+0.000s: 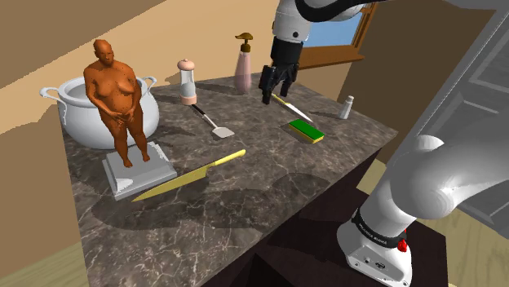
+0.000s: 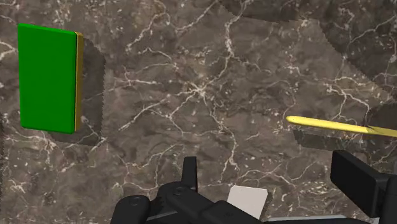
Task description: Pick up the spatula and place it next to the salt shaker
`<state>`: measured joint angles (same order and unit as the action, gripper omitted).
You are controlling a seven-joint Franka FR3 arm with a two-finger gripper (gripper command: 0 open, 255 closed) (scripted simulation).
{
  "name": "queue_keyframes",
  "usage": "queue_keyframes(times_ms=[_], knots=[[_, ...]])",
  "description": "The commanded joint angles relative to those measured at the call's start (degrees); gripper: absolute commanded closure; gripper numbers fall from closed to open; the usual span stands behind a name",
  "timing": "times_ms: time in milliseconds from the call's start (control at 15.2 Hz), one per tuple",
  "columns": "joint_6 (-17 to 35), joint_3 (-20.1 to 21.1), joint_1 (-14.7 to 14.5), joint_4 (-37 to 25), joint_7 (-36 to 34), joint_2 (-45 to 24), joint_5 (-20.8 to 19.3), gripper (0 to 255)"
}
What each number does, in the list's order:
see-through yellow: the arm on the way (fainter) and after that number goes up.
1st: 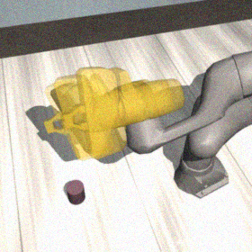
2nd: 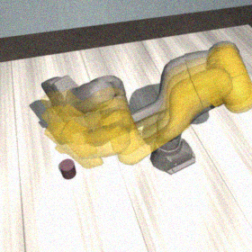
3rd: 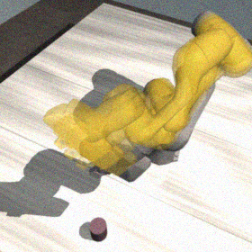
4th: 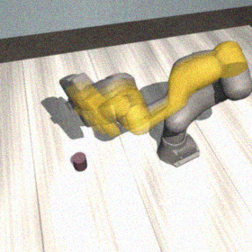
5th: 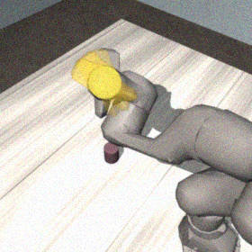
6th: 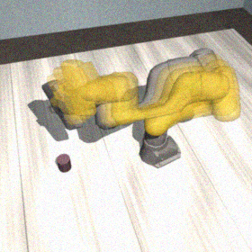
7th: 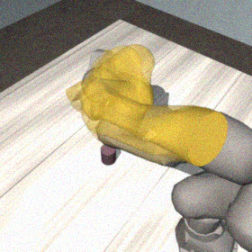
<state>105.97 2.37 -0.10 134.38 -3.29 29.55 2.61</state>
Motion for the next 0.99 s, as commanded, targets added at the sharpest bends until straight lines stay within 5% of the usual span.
queue_keyframes(times_ms=[0, 924], knots=[[3.1, 0.4, 0.3, -1.8, -1.2, -4.6, -0.1, 0], [15.6, 2.1, 1.1, -21.3, -10.4, -35.1, -3.4, 0]])
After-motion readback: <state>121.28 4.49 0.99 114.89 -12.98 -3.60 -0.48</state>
